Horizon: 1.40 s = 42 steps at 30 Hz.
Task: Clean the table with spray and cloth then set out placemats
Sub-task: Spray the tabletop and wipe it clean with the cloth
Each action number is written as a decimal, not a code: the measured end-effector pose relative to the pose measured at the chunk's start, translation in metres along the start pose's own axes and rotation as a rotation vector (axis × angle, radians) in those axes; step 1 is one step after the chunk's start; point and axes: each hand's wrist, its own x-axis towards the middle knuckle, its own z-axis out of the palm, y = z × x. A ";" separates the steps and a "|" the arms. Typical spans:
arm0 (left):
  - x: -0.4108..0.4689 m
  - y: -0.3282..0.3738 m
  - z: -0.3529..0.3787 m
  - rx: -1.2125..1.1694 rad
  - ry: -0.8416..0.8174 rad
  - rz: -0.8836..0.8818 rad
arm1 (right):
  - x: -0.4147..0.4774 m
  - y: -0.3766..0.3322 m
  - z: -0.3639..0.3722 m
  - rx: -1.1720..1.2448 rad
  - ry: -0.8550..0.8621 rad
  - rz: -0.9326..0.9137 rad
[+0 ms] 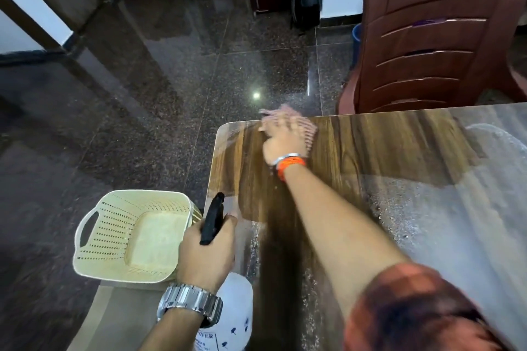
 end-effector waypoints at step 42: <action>-0.069 -0.038 -0.053 0.109 -0.100 0.051 | -0.261 0.031 -0.001 -0.105 -0.079 -0.358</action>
